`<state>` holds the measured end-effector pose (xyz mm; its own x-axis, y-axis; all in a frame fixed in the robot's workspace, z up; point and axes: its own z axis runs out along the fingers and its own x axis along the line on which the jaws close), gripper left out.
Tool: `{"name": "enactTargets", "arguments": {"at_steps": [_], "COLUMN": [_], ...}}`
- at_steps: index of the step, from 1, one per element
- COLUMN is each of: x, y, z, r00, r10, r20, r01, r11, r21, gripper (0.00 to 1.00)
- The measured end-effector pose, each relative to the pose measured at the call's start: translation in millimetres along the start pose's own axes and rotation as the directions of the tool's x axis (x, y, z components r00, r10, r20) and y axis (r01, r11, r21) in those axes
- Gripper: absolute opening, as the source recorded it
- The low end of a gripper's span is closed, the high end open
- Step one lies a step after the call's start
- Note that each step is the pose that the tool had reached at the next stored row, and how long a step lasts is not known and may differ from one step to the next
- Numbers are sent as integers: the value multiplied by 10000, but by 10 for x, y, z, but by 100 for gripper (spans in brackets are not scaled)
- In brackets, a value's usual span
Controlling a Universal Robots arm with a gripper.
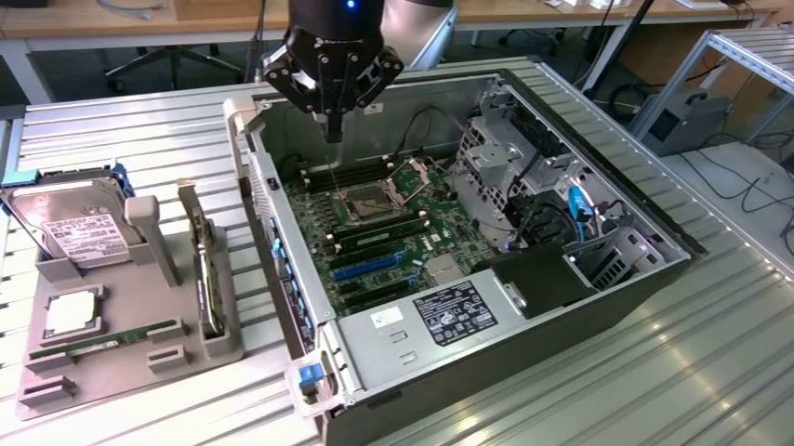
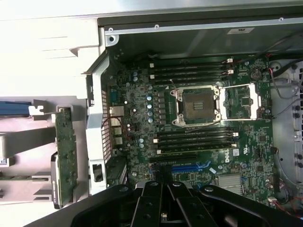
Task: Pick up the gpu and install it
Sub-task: 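Reach for the gpu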
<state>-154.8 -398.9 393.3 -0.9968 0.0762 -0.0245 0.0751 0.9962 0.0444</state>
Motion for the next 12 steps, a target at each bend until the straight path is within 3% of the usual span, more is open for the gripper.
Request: {"name": "enactTargets", "arguments": {"at_steps": [12], "x": [33], "y": [-2], "z": [-1], "r00": [10000], "r10": [0], "r20": [0], "r01": [0], "r11": [10000], "r21": [0], "gripper": [11]}}
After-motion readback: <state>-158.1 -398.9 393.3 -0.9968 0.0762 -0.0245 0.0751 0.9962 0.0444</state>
